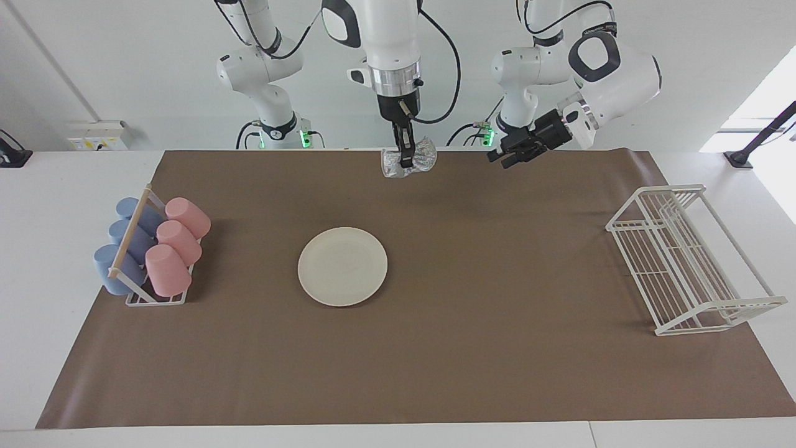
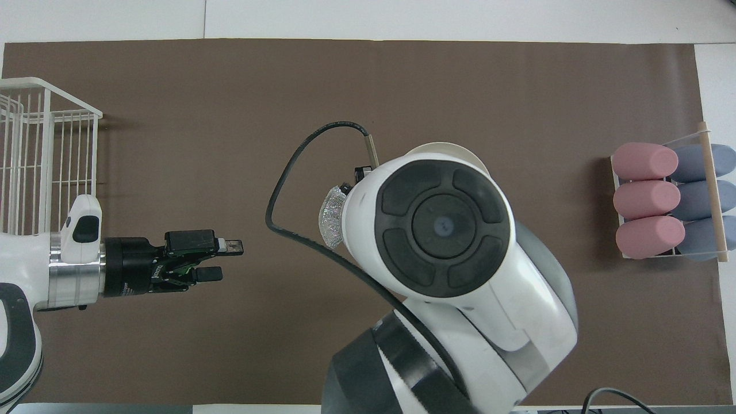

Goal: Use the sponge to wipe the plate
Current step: 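Bring the scrubber back to the left gripper with the right gripper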

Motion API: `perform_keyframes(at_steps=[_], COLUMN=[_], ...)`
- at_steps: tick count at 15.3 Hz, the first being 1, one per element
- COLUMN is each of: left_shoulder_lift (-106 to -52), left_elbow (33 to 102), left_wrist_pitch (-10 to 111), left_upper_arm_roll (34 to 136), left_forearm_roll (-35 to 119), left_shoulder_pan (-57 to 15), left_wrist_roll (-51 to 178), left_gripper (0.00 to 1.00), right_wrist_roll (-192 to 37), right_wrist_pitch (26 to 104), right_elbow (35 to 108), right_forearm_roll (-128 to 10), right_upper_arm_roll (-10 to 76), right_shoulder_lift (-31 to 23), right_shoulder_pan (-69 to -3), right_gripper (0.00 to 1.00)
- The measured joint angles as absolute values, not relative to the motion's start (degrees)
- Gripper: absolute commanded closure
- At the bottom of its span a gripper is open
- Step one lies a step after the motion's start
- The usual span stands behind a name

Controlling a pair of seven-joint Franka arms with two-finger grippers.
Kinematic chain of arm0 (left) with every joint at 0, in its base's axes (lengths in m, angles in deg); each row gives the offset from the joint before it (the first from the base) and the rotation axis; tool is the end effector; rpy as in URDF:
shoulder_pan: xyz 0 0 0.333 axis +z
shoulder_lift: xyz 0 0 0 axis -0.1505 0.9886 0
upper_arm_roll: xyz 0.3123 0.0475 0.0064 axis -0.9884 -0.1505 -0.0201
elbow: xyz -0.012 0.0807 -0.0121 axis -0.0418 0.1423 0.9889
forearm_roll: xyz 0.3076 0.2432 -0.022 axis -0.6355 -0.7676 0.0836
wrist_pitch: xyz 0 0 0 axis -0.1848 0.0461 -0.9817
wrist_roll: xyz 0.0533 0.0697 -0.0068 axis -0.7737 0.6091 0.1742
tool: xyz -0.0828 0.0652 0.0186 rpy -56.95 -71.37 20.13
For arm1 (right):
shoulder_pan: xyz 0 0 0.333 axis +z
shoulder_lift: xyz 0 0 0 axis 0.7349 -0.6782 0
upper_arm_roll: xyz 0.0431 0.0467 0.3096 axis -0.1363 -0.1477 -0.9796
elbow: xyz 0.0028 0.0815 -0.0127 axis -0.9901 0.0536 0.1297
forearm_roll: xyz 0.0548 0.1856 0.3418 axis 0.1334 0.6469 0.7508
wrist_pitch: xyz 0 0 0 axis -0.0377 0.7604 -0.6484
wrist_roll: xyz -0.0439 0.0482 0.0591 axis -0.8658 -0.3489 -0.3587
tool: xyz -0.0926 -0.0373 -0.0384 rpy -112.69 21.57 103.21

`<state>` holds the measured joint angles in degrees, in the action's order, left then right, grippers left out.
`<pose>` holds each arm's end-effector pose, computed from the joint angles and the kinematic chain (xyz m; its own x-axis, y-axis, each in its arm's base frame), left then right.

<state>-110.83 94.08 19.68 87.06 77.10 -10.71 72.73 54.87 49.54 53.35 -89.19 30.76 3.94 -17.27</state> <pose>0.4206 -0.1249 0.4897 0.9220 0.2091 -0.3258 0.3864 -0.5474 0.7423 0.4786 0.3859 0.6077 0.0957 -0.9889 -0.1138 -0.9900 -0.0826 -0.1146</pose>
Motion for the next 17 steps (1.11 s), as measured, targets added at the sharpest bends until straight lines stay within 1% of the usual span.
perform_keyframes(at_steps=[3, 6, 12, 13, 14, 15, 16, 17], left_shoulder_lift=[-110.9, -110.9, -108.8, -108.3, -107.9, -107.7, -107.7, -107.7], left_elbow=[93.1, 92.7, 92.7, 92.6, 92.5, 92.4, 92.4, 92.4], left_wrist_pitch=[15.3, 14.9, 17.5, 18.1, 18.5, 18.5, 18.5, 18.5], left_upper_arm_roll=[86.6, 87.0, 87.8, 87.8, 87.8, 87.8, 87.8, 87.7], left_forearm_roll=[86.5, 93.5, 96.2, 96.4, 96.6, 96.7, 96.7, 96.7], left_shoulder_pan=[-10.7, -11.0, -16.1, -17.2, -18.1, -18.6, -18.7, -18.7], left_wrist_roll=[73.0, 73.1, 76.7, 76.9, 76.9, 76.9, 76.9, 76.9], left_gripper=[0.00, 0.00, 0.00, 0.06, 0.24, 0.56, 0.95, 1.00], right_wrist_roll=[58.4, 60.4, 60.5, 60.5, 60.5, 60.5, 60.5, 60.5], right_wrist_pitch=[47.6, 47.5, 47.3, 47.3, 47.3, 47.3, 47.2, 47.2], right_elbow=[53.1, 53.3, 53.4, 53.4, 53.4, 53.4, 53.4, 53.4], right_forearm_roll=[-89.2, -89.5, -89.6, -89.6, -89.6, -89.6, -89.6, -89.6], right_upper_arm_roll=[30.6, 30.4, 30.5, 30.5, 30.5, 30.5, 30.5, 30.5], right_shoulder_lift=[4.0, 3.9, 3.9, 3.9, 3.9, 3.9, 3.9, 3.9], right_shoulder_pan=[-14.1, -11.4, -11.5, -11.5, -11.5, -11.5, -11.5, -11.5], right_gripper=[1.00, 1.00, 1.00, 1.00, 1.00, 1.00, 1.00, 1.00])
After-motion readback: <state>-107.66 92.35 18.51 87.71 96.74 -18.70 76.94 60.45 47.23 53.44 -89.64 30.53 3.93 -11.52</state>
